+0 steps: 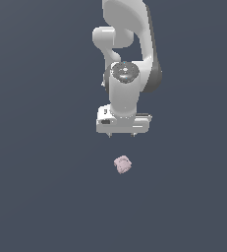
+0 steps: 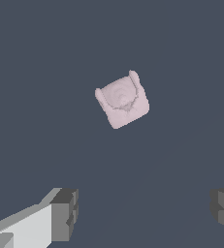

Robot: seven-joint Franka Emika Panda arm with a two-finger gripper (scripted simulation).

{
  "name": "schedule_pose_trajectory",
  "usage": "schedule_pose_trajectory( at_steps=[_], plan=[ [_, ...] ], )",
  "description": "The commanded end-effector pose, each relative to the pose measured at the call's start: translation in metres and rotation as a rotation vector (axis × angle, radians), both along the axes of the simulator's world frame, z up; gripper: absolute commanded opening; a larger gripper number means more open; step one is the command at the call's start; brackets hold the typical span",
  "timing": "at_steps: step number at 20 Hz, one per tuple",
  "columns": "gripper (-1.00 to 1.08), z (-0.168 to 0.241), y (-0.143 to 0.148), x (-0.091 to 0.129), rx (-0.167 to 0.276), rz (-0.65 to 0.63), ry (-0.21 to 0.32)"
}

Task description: Pick up the object and move it to a goal position.

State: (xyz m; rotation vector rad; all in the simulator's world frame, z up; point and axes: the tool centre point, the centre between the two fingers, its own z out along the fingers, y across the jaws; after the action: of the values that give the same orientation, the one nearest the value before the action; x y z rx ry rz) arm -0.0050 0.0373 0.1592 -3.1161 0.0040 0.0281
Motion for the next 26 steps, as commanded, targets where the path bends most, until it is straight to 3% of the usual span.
schedule_pose_trajectory(
  at_steps=[1, 9, 26],
  plan=[
    [1.0, -0.001, -0.001, 0.001, -0.001, 0.004, -0.001],
    [1.0, -0.012, 0.001, 0.017, -0.007, 0.098, -0.005],
    [1.0, -0.063, 0.006, 0.072, -0.02, 0.444, -0.022]
  ],
)
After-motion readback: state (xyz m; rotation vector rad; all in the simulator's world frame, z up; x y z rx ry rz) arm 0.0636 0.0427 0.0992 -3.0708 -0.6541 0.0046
